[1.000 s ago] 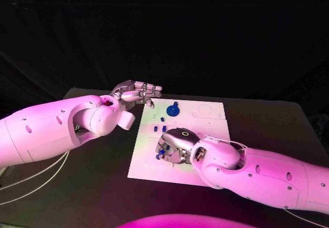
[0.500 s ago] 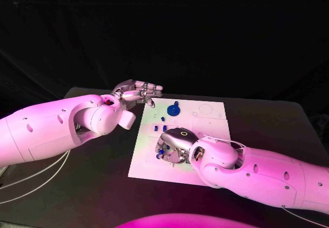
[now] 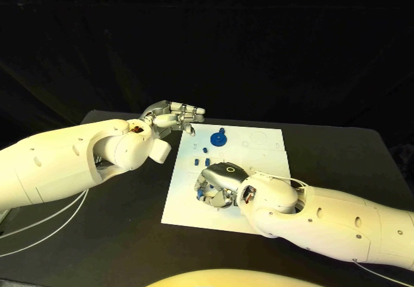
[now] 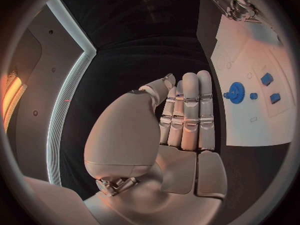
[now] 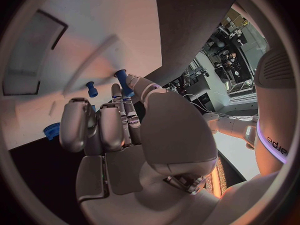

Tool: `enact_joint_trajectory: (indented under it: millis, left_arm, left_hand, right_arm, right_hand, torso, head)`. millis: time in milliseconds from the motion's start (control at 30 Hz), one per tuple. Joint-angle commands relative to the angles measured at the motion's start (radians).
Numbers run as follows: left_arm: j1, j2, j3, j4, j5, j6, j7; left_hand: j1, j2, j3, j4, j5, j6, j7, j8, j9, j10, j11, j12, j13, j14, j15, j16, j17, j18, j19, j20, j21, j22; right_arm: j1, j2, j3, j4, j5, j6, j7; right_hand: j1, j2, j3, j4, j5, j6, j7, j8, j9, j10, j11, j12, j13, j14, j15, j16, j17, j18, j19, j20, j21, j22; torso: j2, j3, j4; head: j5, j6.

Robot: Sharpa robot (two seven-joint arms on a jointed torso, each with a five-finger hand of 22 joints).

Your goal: Assemble the parts on the task board

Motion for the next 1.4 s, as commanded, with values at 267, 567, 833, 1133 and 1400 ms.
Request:
enact_joint_trajectory:
  millis: [267, 567, 833, 1133, 1400]
  left_arm:
    - [0.001, 0.001, 0.001, 0.001, -0.002, 0.012, 0.003]
    - [0.001, -0.001, 0.000, 0.000, -0.002, 0.011, 0.002]
    - [0.001, -0.007, -0.004, -0.002, -0.001, 0.011, 0.003]
    - [0.000, -0.012, -0.013, -0.006, 0.003, 0.012, 0.005]
    - [-0.001, -0.013, -0.019, -0.009, 0.004, 0.015, 0.006]
  left_hand:
    - [0.000, 0.007, -0.007, 0.000, -0.001, -0.002, 0.003, -0.003, -0.001, -0.009, 0.001, 0.007, 0.001, -0.008, 0.000, -0.005, -0.001, 0.014, -0.004, 0.003, -0.005, -0.001]
    - [0.000, 0.007, -0.007, 0.000, -0.001, -0.002, 0.003, -0.003, -0.001, -0.009, 0.001, 0.007, 0.001, -0.008, 0.000, -0.005, -0.001, 0.014, -0.004, 0.003, -0.005, -0.001]
    - [0.000, 0.007, -0.007, 0.000, -0.001, -0.002, 0.003, -0.003, -0.001, -0.009, 0.001, 0.007, 0.001, -0.008, 0.000, -0.005, -0.001, 0.014, -0.004, 0.003, -0.005, -0.001]
    - [0.000, 0.008, -0.009, -0.001, -0.001, -0.002, 0.003, -0.002, -0.002, -0.010, 0.001, 0.010, 0.002, -0.007, 0.000, -0.007, -0.004, 0.014, -0.003, 0.003, -0.007, -0.003]
    - [0.000, 0.008, -0.009, -0.001, -0.001, -0.002, 0.003, -0.002, -0.002, -0.010, 0.001, 0.010, 0.002, -0.007, 0.000, -0.007, -0.004, 0.014, -0.003, 0.003, -0.007, -0.003]
  right_arm:
    - [0.000, -0.013, 0.000, 0.012, -0.004, -0.061, 0.011]
    - [0.007, -0.088, 0.004, 0.086, 0.051, -0.158, 0.050]
    - [0.077, -0.288, 0.010, 0.183, 0.351, -0.196, 0.064]
    - [0.093, -0.490, 0.005, 0.253, 0.443, -0.162, -0.038]
    - [0.046, -0.552, 0.001, 0.290, 0.330, -0.165, -0.157]
  right_hand:
    - [-0.014, -0.004, -0.025, -0.006, -0.005, -0.017, 0.004, -0.001, -0.004, -0.054, 0.007, -0.002, -0.008, 0.003, 0.014, -0.026, -0.031, 0.015, -0.033, 0.007, -0.060, 0.101]
    - [-0.036, -0.016, -0.098, 0.002, -0.001, -0.071, -0.005, -0.001, -0.016, -0.083, 0.001, 0.041, -0.007, -0.004, 0.011, -0.038, -0.051, 0.022, -0.045, 0.007, -0.101, 0.084]
    - [-0.102, 0.017, -0.161, 0.061, 0.000, 0.007, -0.029, 0.043, 0.003, 0.182, -0.050, 0.219, 0.068, 0.023, -0.025, 0.007, 0.008, -0.002, 0.018, -0.018, 0.020, 0.134]
    - [-0.125, 0.060, -0.327, 0.120, 0.012, 0.040, -0.080, 0.124, 0.096, 0.295, -0.099, 1.052, 0.967, 0.055, -0.070, 0.123, 0.158, -0.039, 0.091, -0.068, 0.199, 0.216]
    - [-0.148, 0.064, -0.418, 0.185, 0.047, 0.011, -0.078, 0.149, 0.152, 0.299, -0.098, 1.136, 1.087, 0.060, -0.068, 0.148, 0.194, -0.045, 0.102, -0.065, 0.229, 0.230]
  torso:
    - [0.001, 0.0009, -0.0011]
    - [-0.001, 0.0005, -0.0012]
    - [-0.007, -0.0010, -0.0106]
    - [-0.014, 0.0039, -0.0331]
    - [-0.018, 0.0075, -0.0459]
  head:
    - [-0.002, 0.003]
    - [-0.008, 0.004]
    - [-0.046, 0.010]
    - [-0.088, 0.018]
    - [-0.104, 0.016]
